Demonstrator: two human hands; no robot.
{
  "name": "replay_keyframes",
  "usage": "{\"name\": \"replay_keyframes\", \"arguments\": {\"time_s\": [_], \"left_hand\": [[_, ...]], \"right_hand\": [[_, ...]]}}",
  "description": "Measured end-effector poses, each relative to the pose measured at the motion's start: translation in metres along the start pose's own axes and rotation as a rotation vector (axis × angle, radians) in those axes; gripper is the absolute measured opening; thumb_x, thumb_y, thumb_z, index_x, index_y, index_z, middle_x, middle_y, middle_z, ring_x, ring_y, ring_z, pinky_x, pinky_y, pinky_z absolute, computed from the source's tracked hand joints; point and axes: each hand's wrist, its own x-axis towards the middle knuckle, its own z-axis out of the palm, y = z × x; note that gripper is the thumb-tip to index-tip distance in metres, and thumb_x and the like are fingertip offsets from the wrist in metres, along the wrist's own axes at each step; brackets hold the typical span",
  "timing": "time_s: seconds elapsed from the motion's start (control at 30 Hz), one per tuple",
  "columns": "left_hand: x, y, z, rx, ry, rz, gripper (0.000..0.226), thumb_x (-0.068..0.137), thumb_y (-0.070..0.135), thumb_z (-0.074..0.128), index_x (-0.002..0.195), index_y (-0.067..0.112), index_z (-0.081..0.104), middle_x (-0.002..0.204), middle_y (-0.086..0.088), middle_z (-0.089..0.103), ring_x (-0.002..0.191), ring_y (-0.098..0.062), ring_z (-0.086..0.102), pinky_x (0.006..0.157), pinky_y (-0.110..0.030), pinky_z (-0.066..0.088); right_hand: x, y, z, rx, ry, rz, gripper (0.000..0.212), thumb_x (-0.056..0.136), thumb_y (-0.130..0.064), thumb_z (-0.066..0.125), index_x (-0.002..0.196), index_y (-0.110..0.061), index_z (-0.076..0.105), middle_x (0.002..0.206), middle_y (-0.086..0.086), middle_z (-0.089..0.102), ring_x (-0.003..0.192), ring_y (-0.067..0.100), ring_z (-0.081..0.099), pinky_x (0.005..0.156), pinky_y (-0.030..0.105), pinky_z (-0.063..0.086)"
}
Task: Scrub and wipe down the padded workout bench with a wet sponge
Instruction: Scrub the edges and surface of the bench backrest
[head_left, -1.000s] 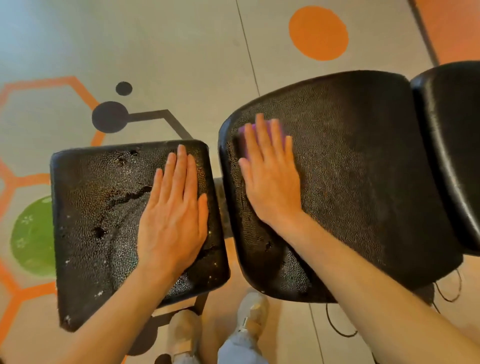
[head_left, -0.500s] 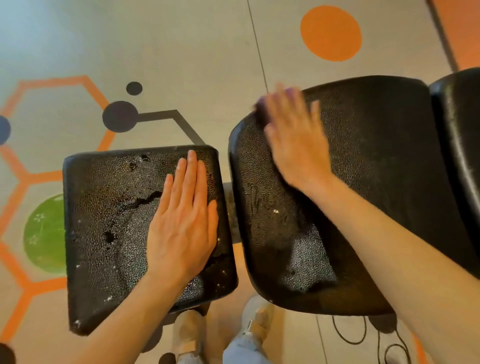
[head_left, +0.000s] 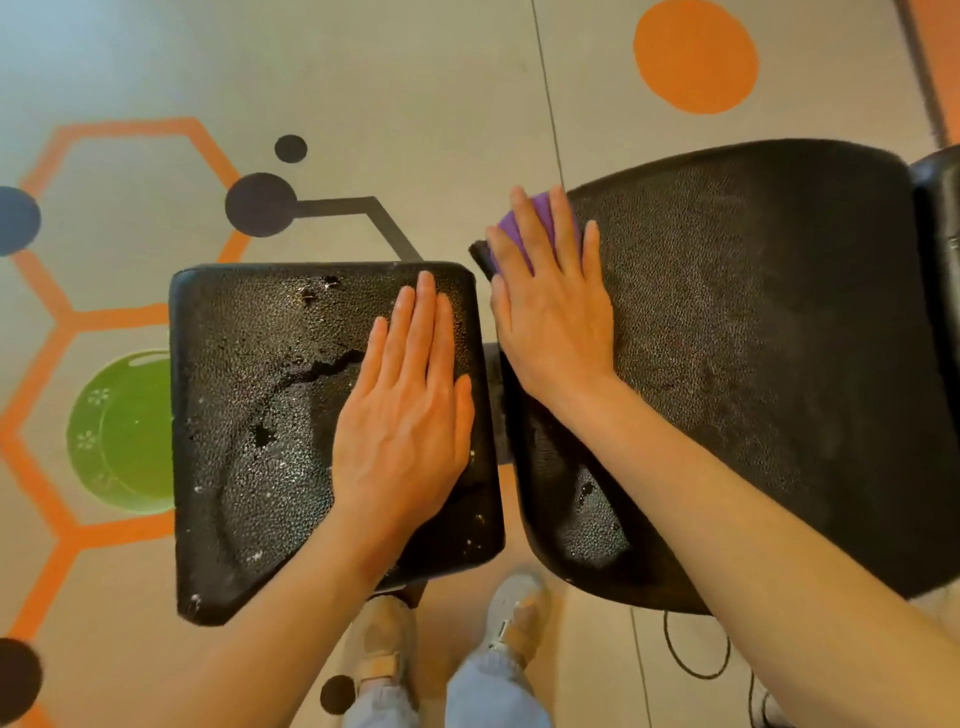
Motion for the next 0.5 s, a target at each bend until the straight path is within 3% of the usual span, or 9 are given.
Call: {"name": "replay_keyframes", "arguments": {"time_s": [0.17,0.33,0.5], "left_hand": [[0.0,-0.002,0.0,-0.033,0.001,-0.006,0.063,0.103,0.032,0.025,0.156,0.001,0.009,0.165,-0.017,0.002,0.153,-0.028,0.001,0.125,-0.042,0.008],[0.0,-0.003,0.002,-0.043,0.012,-0.003,0.063,0.103,0.033,0.025,0.156,0.002,0.009,0.165,-0.017,0.001,0.153,-0.027,0.0,0.125,-0.042,0.008],[-0.001,-0.003,0.002,-0.05,0.013,0.0,0.063,0.103,0.033,0.024,0.156,0.001,0.008,0.164,-0.018,0.001,0.153,-0.028,0.001,0.125,-0.042,0.007]], "right_hand": [[-0.09,0.0,0.0,-0.043,-0.118,-0.151,0.046,0.096,-0.029,0.036,0.142,-0.023,0.041,0.16,0.0,0.019,0.148,0.027,0.011,0.118,0.051,0.013],[-0.007,-0.003,-0.001,-0.067,-0.041,0.003,0.048,0.099,-0.028,0.033,0.146,-0.02,0.034,0.161,0.004,0.014,0.149,0.028,0.007,0.119,0.051,0.007],[-0.116,-0.01,-0.004,-0.07,-0.165,-0.084,0.055,0.099,-0.028,0.035,0.152,-0.022,0.021,0.161,0.001,0.003,0.149,0.027,-0.002,0.12,0.05,0.005]]}}
